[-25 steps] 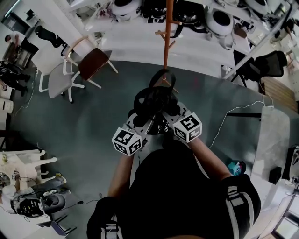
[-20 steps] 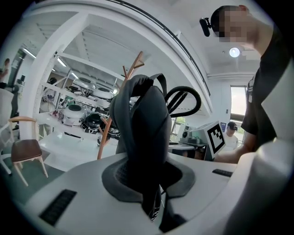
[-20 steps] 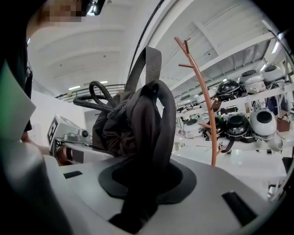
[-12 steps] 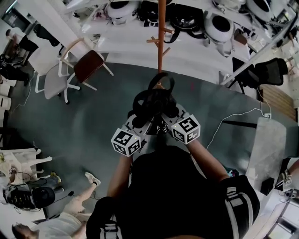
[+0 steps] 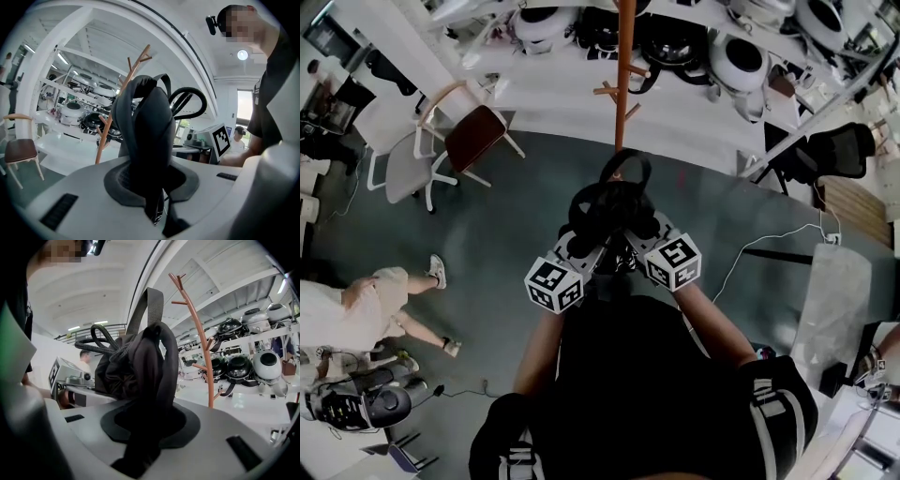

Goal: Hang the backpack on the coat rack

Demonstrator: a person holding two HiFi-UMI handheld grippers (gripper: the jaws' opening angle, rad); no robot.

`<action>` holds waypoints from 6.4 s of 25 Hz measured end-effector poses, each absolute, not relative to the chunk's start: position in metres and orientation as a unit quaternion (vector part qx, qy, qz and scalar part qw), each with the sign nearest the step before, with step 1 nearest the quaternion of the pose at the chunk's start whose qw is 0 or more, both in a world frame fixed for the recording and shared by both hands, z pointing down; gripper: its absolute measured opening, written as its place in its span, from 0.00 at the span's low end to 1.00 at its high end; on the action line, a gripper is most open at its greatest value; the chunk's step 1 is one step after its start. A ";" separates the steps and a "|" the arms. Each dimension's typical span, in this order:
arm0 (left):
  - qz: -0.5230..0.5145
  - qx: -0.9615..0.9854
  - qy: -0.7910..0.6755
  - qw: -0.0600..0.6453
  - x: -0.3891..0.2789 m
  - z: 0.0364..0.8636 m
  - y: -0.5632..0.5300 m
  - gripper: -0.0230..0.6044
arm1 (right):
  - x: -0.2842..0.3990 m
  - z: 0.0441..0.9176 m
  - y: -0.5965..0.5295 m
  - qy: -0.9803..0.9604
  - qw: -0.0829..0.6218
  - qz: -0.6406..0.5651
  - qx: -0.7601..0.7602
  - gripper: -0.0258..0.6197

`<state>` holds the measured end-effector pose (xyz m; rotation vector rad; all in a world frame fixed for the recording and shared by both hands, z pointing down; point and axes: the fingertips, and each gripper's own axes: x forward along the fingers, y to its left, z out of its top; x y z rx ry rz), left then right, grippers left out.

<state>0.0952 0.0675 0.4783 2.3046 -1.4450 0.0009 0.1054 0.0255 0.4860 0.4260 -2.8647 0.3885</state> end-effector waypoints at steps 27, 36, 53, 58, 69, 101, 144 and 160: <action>0.023 0.888 -0.411 0.206 -0.067 0.486 -0.032 0.16 | -0.043 0.490 -0.066 -0.947 0.080 0.164 0.266 0.21; 0.039 0.902 -0.377 0.209 -0.110 0.497 -0.069 0.16 | -0.077 0.497 -0.098 -0.931 0.073 0.170 0.314 0.21; 0.086 0.908 -0.358 0.201 -0.146 0.519 -0.103 0.16 | -0.107 0.521 -0.128 -0.924 0.069 0.196 0.320 0.20; 0.071 0.905 -0.356 0.223 -0.146 0.527 -0.118 0.16 | -0.107 0.528 -0.144 -0.924 0.085 0.201 0.316 0.20; 0.052 0.903 -0.339 0.257 -0.139 0.560 -0.163 0.16 | -0.101 0.559 -0.188 -0.921 0.103 0.212 0.311 0.20; 0.088 0.880 -0.341 0.319 -0.138 0.643 -0.278 0.16 | -0.091 0.644 -0.290 -0.890 0.126 0.267 0.348 0.19; 0.186 0.860 -0.324 0.348 -0.115 0.740 -0.353 0.14 | -0.065 0.741 -0.343 -0.854 0.212 0.325 0.348 0.19; 0.196 0.841 -0.376 0.336 -0.122 0.757 -0.373 0.22 | -0.061 0.753 -0.361 -0.854 0.240 0.290 0.360 0.22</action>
